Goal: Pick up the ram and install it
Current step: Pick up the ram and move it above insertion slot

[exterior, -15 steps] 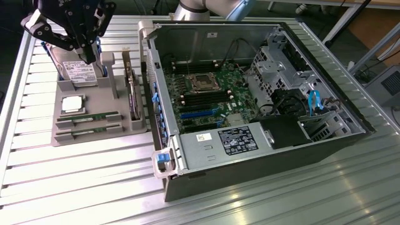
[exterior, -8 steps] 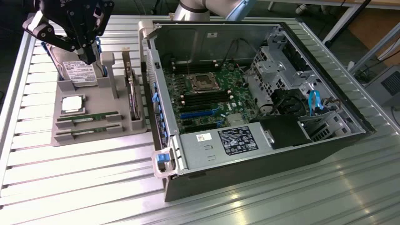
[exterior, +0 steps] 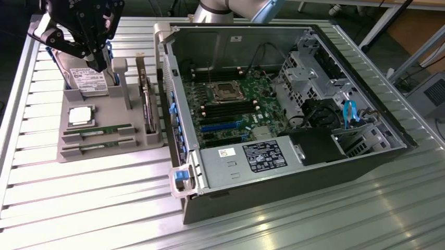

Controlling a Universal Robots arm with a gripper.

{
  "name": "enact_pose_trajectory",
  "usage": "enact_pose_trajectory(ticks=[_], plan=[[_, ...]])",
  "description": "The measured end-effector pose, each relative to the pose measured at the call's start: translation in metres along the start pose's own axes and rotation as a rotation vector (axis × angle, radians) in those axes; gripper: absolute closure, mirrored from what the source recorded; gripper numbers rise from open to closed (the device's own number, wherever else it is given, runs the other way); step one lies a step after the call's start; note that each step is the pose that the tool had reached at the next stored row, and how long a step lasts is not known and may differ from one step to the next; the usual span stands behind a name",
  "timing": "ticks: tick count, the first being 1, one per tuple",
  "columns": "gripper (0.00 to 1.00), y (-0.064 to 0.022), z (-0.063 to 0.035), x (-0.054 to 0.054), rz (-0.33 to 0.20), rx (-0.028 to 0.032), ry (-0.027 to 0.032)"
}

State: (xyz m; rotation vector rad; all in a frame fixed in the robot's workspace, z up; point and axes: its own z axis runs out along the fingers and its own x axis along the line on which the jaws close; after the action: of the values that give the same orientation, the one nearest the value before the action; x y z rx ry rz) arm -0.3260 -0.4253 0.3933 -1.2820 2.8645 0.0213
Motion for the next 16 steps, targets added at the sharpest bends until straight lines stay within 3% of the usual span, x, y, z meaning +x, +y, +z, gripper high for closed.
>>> enact_pose_trajectory(ticks=[16], plan=[[0.9, 0.0, 0.0, 0.0, -0.148, 0.0039, 0.0074]])
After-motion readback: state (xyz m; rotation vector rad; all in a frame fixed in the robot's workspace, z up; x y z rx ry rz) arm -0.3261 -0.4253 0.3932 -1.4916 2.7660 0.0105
